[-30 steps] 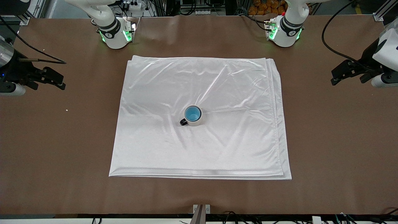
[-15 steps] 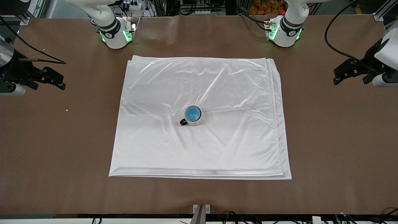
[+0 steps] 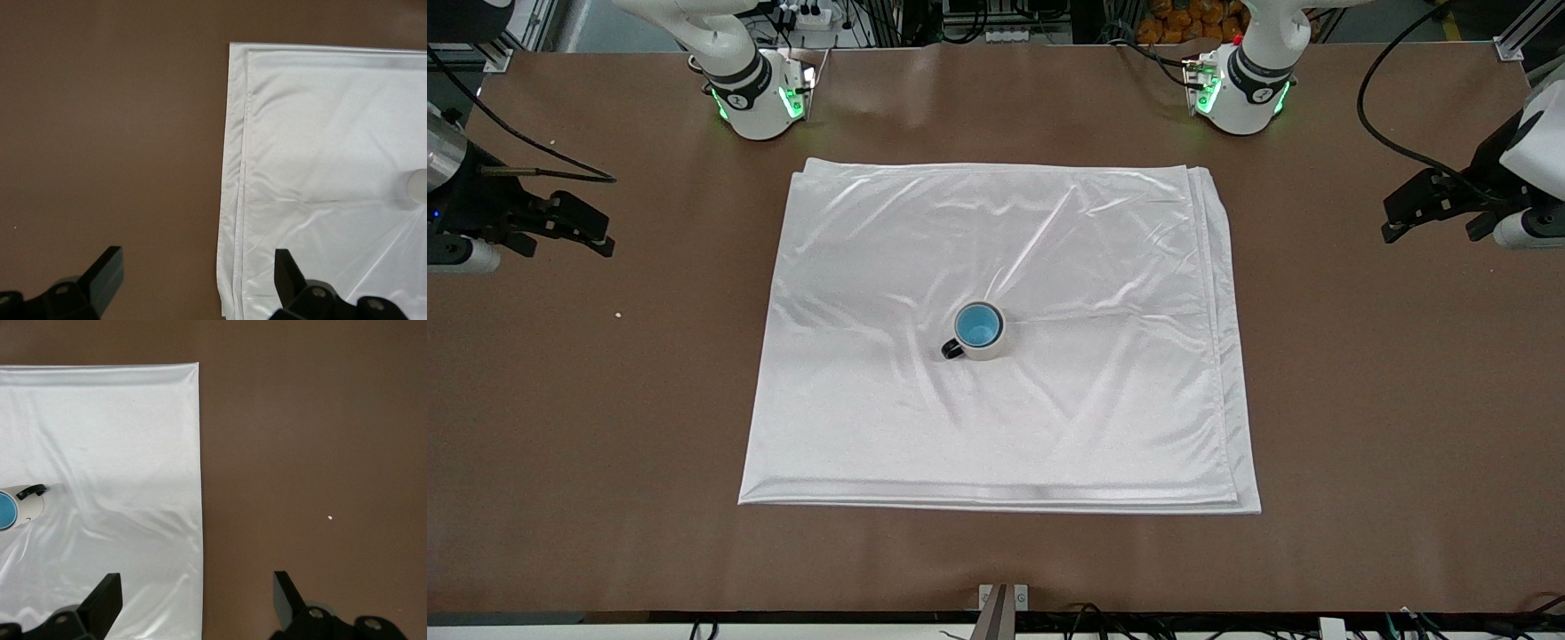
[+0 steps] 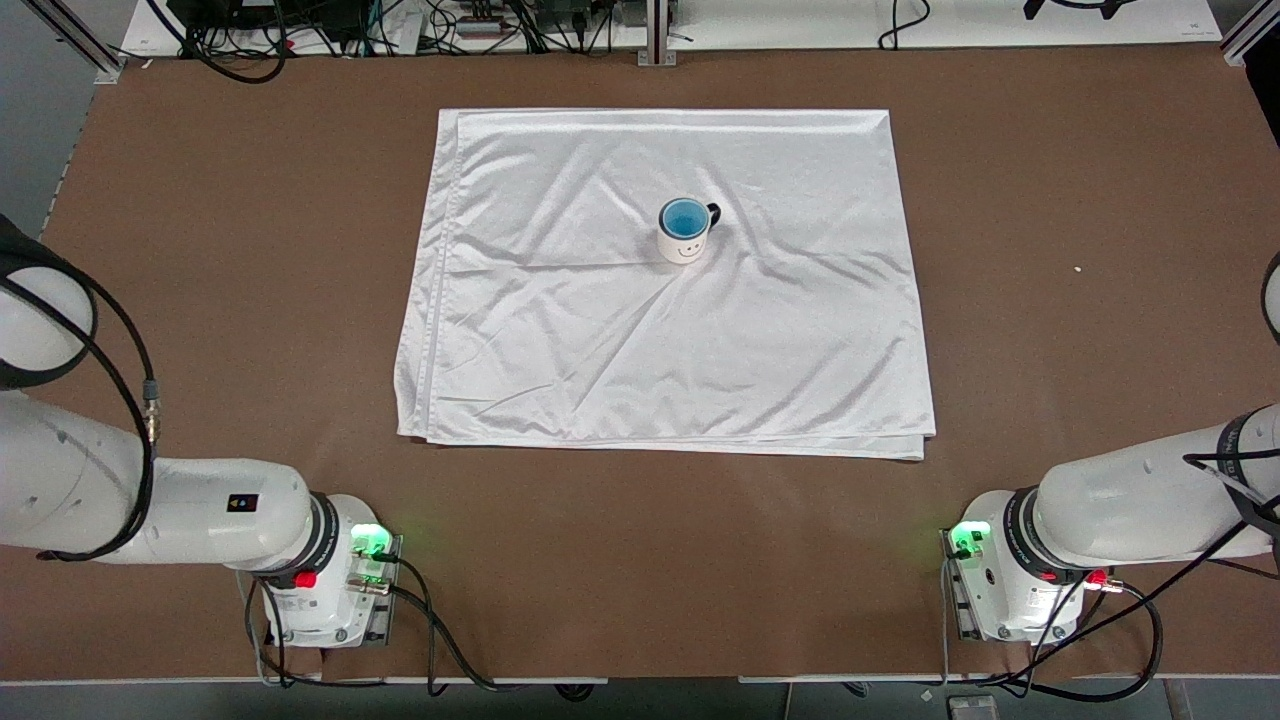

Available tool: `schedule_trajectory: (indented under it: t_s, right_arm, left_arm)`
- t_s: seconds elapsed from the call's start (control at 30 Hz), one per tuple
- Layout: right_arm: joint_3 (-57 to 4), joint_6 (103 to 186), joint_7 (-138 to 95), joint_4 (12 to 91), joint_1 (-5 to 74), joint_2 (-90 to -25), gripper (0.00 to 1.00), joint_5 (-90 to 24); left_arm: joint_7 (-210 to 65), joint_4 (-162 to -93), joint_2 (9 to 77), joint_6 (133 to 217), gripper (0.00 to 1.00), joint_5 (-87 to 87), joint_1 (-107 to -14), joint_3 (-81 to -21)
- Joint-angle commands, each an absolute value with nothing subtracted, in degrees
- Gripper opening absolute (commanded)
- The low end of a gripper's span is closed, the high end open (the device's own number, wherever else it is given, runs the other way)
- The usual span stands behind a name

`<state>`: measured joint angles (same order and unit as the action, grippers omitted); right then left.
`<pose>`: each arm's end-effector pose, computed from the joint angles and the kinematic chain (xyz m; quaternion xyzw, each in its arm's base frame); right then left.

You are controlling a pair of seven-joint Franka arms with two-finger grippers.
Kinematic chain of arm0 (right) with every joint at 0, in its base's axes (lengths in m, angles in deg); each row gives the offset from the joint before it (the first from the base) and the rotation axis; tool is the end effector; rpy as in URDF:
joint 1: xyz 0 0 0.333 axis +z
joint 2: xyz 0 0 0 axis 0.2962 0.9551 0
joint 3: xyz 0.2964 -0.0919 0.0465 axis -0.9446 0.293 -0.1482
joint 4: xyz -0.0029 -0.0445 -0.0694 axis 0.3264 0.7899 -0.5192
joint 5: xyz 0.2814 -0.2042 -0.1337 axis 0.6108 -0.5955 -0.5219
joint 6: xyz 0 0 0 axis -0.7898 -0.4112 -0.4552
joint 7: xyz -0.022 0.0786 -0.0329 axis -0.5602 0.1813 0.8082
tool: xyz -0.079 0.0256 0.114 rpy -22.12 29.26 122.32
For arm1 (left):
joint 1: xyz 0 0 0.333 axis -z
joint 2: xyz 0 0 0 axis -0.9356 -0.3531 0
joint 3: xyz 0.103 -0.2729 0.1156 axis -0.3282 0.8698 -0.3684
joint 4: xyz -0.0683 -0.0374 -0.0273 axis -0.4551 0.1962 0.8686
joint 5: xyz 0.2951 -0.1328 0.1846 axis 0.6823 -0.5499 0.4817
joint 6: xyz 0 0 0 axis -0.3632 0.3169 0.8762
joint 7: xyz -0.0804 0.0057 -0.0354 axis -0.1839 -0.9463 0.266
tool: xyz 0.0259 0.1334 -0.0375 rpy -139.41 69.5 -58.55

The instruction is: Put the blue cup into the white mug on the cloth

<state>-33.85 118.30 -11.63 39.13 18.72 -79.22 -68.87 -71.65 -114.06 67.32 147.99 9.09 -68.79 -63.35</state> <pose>0.5433 0.0366 0.5911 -0.9999 0.0123 0.0008 0.0083 0.5380 -0.0579 0.6118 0.9997 0.0096 0.0245 0.0005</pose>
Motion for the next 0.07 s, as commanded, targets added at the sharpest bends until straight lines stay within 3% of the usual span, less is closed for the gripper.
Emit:
schedule_trajectory:
  t_s: [0.0,0.03]
  right_arm:
    - [-34.3,118.3,-11.7,39.4,18.3,-79.6,1.00,-69.5]
    - [-34.3,118.3,-11.7,39.4,18.3,-79.6,1.00,-69.5]
  left_arm:
    - [-72.9,-114.3,67.7,147.8,1.00,8.7,-68.4,-64.0]
    - [-72.8,-114.3,67.7,147.8,1.00,8.7,-68.4,-64.0]
